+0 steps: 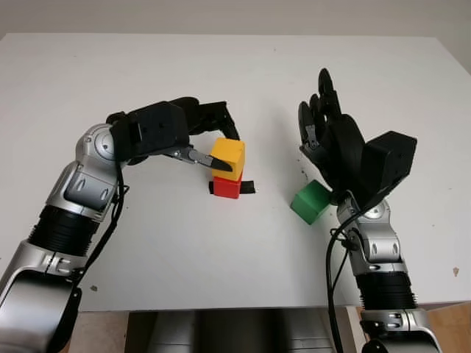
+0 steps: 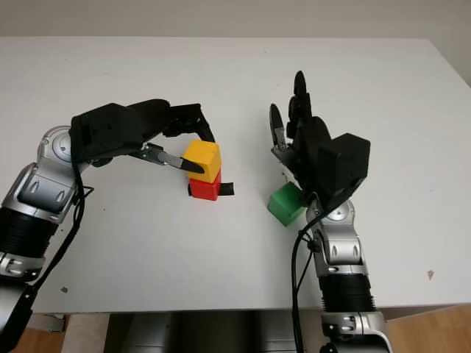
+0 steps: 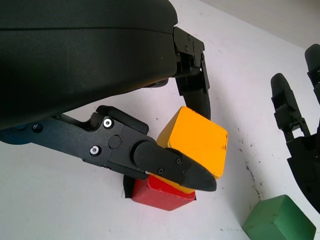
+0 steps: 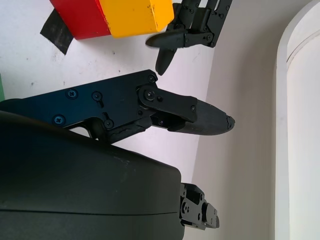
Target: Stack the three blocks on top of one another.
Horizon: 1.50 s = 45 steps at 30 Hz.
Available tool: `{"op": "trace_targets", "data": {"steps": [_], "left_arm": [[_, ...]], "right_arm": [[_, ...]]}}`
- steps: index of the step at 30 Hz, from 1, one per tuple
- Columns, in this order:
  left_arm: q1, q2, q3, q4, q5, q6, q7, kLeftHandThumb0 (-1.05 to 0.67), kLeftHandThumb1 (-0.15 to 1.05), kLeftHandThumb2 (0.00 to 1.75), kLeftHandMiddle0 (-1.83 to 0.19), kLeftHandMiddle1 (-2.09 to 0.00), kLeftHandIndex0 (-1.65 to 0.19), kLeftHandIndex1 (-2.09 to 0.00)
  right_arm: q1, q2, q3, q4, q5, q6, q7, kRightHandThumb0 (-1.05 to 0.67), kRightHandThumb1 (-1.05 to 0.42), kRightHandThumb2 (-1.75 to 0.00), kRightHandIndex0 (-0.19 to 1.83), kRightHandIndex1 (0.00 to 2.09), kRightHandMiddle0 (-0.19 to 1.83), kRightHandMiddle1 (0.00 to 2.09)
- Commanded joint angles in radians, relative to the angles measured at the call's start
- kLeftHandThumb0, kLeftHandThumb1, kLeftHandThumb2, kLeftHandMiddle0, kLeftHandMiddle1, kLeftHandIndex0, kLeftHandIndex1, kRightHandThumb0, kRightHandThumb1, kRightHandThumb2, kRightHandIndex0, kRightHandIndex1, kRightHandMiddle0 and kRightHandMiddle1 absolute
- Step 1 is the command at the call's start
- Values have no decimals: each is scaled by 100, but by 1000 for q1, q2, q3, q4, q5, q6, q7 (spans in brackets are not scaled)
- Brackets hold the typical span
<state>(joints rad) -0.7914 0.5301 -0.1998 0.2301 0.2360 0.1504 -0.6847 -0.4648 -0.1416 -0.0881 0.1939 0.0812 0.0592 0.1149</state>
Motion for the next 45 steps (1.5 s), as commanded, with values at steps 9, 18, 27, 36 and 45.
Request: {"op": "trace_targets", "data": {"steps": [9, 18, 27, 36, 45], "left_arm": [[-1, -1, 7, -7, -37, 5, -14, -69, 105, 6, -15, -5, 3, -76], [10, 3, 13, -54, -61, 64, -40, -73, 105, 7, 7, -5, 5, -15], [75, -4, 121, -141, -196, 95, -15, -80, 105, 24, 13, -4, 6, -8], [155, -39, 311, -217, -287, 147, 202, -84, 105, 46, 12, -6, 12, -6], [276, -181, 466, -240, -472, 106, 364, -78, 105, 40, 19, 0, 19, -1]], "right_arm": [[1, -5, 2, -10, -7, -17, 2, -59, -105, -63, -19, 0, -19, 0], [-2, -2, -5, -2, 3, -16, 6, -60, -105, -62, -19, 0, -19, 0], [0, -3, -7, -7, 2, -18, 3, -60, -105, -61, -19, 0, -19, 0], [-14, -29, -16, -20, 16, -11, 36, -62, -105, -60, -19, 0, -19, 0], [-63, -148, -14, -52, 19, 33, 159, -63, -105, -59, -19, 0, -19, 0]]}}
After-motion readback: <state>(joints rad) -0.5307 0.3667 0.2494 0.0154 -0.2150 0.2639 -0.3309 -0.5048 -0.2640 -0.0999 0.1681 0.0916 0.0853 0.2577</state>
